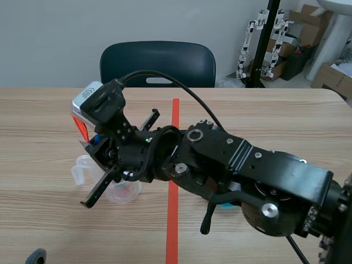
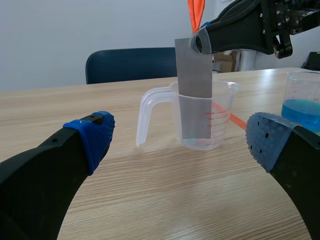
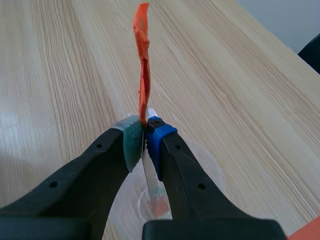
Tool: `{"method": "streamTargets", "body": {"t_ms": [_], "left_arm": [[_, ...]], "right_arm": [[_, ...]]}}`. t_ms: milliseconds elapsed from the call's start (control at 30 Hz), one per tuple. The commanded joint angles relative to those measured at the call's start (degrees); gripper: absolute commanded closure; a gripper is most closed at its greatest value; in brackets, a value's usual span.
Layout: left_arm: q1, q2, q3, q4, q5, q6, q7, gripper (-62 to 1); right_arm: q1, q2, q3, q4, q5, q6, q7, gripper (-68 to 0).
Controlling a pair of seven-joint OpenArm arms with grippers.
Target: Do the redox reaction experiment. lift the metal plate out of the left beaker
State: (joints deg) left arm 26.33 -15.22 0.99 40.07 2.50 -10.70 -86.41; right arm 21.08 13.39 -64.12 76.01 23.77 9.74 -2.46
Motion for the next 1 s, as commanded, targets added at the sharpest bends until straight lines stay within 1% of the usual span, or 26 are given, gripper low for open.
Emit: {"method": "streamTargets", "body": {"t_ms": [0,100,200,367,467,667,700,733,767,833,967], "left_arm": [[0.2,0.1,-0.4,0.3,-0.4,-0.2,-2.6,-55.1],[0.2,0.1,-0.4,0.3,-0.4,-0.2,-2.6,-55.1],[0.2,0.1,-0.4,0.3,-0.4,-0.2,-2.6,-55.1],[0.2,0.1,-0.4,0.3,-0.4,-0.2,-2.6,-55.1],[0.2,0.1,-0.4,0.3,-0.4,-0.2,-2.6,-55.1],[0.2,0.1,-0.4,0.3,-0.4,-0.2,-2.6,-55.1],[0.2,0.1,-0.4,0.3,-0.4,-0.2,-2.6,-55.1],[0.2,0.1,-0.4,0.3,-0.4,-0.2,-2.6,-55.1],[0.2,0.1,-0.4,0.3,-0.4,-0.2,-2.6,-55.1],[0.2,0.1,-0.4,0.3,-0.4,-0.2,-2.6,-55.1],[0.2,0.1,-0.4,0.3,-0.4,-0.2,-2.6,-55.1]], "right_arm": [[1.0,0.5,0.7,1.3,2.1,1.2,0.2,-0.4],[1.0,1.4,1.9,2.3,3.6,3.7,0.3,-0.4],[1.0,2.4,3.2,4.2,3.7,4.8,0.3,-0.4],[1.0,4.3,5.4,8.5,4.0,5.1,0.0,-0.4],[1.0,5.1,7.0,11.5,4.0,5.2,-1.4,-0.4],[1.1,5.4,10.6,17.3,7.2,5.5,-7.7,-0.4],[1.3,5.4,11.0,18.2,8.0,6.2,-9.0,-0.4],[1.6,5.4,11.5,19.1,9.0,6.9,-10.6,-0.4],[2.0,5.4,12.0,20.0,10.1,7.1,-12.2,-0.4],[2.8,5.4,12.7,21.7,12.6,7.1,-15.3,-0.4],[3.9,5.4,15.0,24.4,17.0,7.3,-20.0,-0.4]]}}
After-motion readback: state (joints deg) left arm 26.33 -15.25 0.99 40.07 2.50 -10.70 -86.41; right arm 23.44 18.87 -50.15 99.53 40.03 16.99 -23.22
